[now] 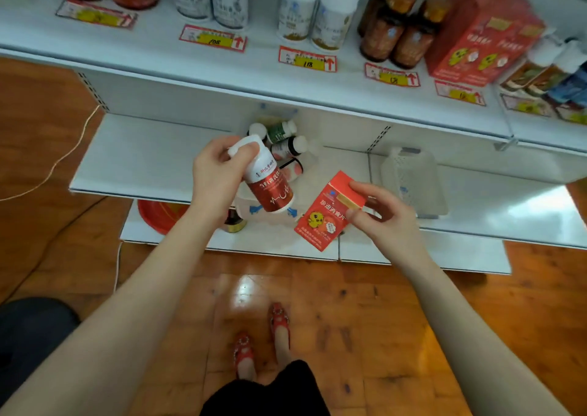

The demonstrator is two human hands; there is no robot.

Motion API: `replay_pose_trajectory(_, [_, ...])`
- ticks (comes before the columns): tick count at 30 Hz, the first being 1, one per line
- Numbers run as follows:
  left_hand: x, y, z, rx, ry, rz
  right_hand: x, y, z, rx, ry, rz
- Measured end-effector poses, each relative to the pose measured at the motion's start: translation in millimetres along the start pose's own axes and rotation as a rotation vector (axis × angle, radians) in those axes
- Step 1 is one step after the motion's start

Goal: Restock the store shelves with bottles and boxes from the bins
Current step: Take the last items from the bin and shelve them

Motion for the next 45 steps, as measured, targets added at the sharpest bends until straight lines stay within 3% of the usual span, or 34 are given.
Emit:
replay_pose_trajectory(14, [-39, 86, -37, -0.156, -0.147, -0.057, 70, -57, -7, 0.003, 0.041, 0.091])
replay_pose_trajectory(22, [-119, 133, -36, -0.287, -0.236, -0.065, 146, -65, 32, 0.058, 0.181, 0.158])
replay_pose_trajectory(27, [-181, 152, -30, -0.341, -0.271, -0.07, 217, -80, 85, 0.174, 0.24, 0.212])
replay_pose_trajectory(33, [-236, 169, -13, -0.382, -0.155, -0.097, 286, -122, 169, 0.378, 0.269, 0.173])
replay_pose_trajectory(41, [-272, 187, -4, -0.455, -0.005, -0.064, 286, -142, 287, 0.641, 0.101, -0.1])
replay_pose_trajectory(45, [-279, 187, -1, -0.463, 0.016, -0.054, 274, -130, 327, 0.582, -0.033, -0.143])
Point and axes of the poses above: each hand's wrist, its own z-axis towards the middle knuckle, its own x-axis out of the back of the hand, y = z × x, the point moved 7 cm from there along z, towards the middle knuckle, and after that the axes turned 11 degrees about -z, right-handed, at the moved point
